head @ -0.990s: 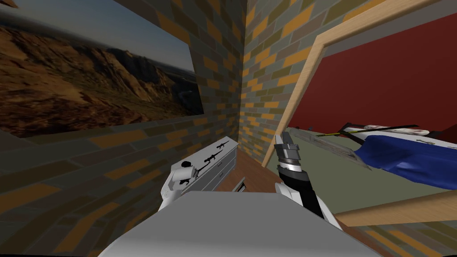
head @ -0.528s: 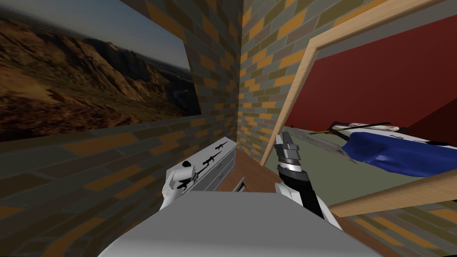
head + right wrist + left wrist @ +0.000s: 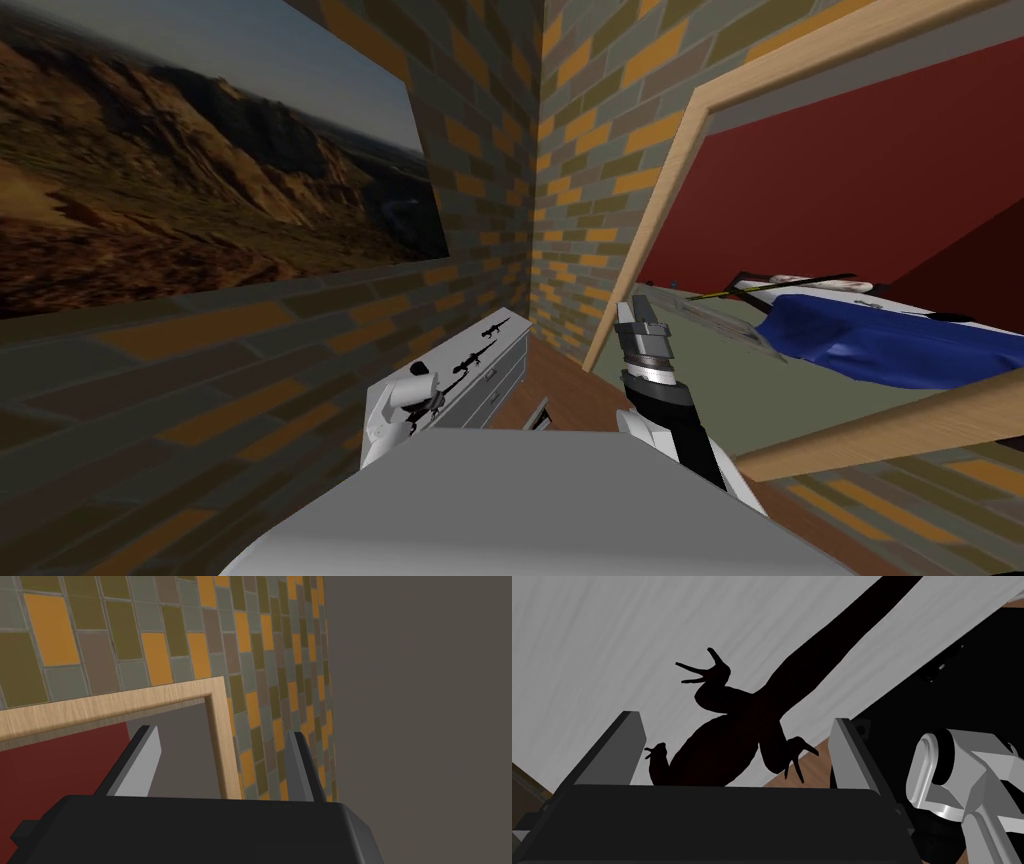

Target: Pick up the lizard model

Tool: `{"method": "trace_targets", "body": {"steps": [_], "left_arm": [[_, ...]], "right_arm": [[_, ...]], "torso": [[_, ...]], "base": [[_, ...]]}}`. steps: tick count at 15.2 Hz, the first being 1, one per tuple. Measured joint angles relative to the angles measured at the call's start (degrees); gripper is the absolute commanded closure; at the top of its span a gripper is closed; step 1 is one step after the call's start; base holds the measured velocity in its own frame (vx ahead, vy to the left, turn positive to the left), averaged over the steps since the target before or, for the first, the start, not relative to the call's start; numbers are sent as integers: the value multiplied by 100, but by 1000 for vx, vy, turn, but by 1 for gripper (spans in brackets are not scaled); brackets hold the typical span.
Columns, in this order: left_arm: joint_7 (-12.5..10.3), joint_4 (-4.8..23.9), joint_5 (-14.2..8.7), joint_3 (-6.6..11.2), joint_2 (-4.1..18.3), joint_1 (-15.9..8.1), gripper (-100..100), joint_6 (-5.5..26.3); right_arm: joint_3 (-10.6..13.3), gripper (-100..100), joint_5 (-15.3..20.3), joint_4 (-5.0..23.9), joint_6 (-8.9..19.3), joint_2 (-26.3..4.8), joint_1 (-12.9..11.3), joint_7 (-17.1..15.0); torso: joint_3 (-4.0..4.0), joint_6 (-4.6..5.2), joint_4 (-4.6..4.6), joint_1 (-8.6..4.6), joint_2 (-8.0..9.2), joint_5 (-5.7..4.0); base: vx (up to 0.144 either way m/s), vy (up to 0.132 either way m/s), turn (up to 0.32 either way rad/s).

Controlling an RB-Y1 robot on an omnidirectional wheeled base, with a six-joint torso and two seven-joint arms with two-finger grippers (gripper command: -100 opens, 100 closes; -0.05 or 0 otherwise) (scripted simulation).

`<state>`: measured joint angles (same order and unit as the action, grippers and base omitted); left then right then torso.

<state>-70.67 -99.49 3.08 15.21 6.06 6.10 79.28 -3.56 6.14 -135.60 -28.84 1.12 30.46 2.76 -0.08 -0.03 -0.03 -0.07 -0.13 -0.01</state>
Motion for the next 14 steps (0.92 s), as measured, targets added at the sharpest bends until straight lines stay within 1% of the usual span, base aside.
{"method": "trace_targets", "body": {"steps": [3, 4, 9, 14], "left_arm": [[73, 216, -3, 34, -17, -16, -100, -234], [84, 236, -4, 38, -18, -17, 100, -265], [100, 231, 3, 31, -10, -19, 100, -270], [-24, -105, -5, -9, 13, 5, 100, 83]], "right_arm": [[0, 0, 0, 0, 0, 0, 0, 0], [0, 0, 0, 0, 0, 0, 0, 0], [0, 0, 0, 0, 0, 0, 0, 0], [0, 0, 0, 0, 0, 0, -1, 0]], "torso": [[-1, 0, 0, -2, -3, -1], [-1, 1, 0, -2, -1, -1], [4, -4, 2, 8, 6, 8], [11, 0, 4, 8, 20, 8]], "base": [[23, -5, 38], [7, -2, 0], [-2, 0, -12], [-27, 4, -47]]}}
